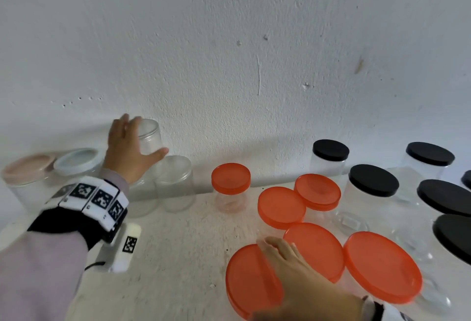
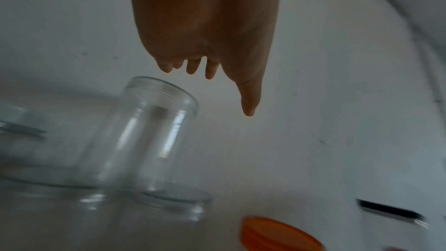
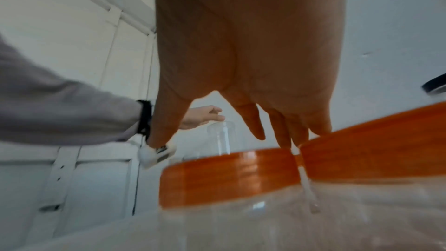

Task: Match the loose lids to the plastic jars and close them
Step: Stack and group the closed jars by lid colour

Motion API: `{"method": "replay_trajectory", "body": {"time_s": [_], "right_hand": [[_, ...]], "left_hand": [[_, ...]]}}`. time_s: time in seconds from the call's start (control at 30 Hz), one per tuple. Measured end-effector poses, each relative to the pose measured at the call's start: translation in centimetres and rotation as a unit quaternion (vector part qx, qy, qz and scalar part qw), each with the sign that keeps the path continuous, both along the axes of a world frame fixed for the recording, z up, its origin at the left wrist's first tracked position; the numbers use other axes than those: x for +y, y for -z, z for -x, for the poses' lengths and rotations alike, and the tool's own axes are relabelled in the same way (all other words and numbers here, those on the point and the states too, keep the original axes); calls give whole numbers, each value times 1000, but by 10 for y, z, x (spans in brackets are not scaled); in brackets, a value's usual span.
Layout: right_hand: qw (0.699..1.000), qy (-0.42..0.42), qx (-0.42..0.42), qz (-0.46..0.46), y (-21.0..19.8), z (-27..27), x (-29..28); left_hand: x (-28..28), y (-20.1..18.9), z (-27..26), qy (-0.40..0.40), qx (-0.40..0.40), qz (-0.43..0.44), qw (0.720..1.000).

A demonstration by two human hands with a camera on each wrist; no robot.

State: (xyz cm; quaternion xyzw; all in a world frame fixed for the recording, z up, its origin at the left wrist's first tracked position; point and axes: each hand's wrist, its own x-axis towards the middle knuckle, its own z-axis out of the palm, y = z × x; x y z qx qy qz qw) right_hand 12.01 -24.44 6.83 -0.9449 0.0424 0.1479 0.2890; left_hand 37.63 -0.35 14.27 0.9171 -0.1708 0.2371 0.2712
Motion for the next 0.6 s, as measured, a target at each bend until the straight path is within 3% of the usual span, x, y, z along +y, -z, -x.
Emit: {"method": "replay_trajectory", "body": {"time_s": [0.07, 0.13, 0.27, 0.33, 0.4, 0.6], "right_hand": [[998, -29, -52, -30, 3, 5, -10], [997, 29, -73, 4, -12, 7, -25], [995, 70, -65, 33, -14, 7, -43], [994, 88, -18, 56, -16, 7, -53], [993, 89, 29, 69, -16, 8, -54], [987, 92, 46, 121, -17, 8, -47]], "left_hand": [[-16, 7, 29, 87, 3, -31, 996], [-30, 17, 65, 185, 56, -58, 979], [-56, 43, 129, 336, 230, -153, 901], [-66, 61, 152, 352, 290, -226, 861], [-75, 75, 169, 334, 315, -277, 844], [-83, 88, 184, 287, 287, -294, 865]]}}
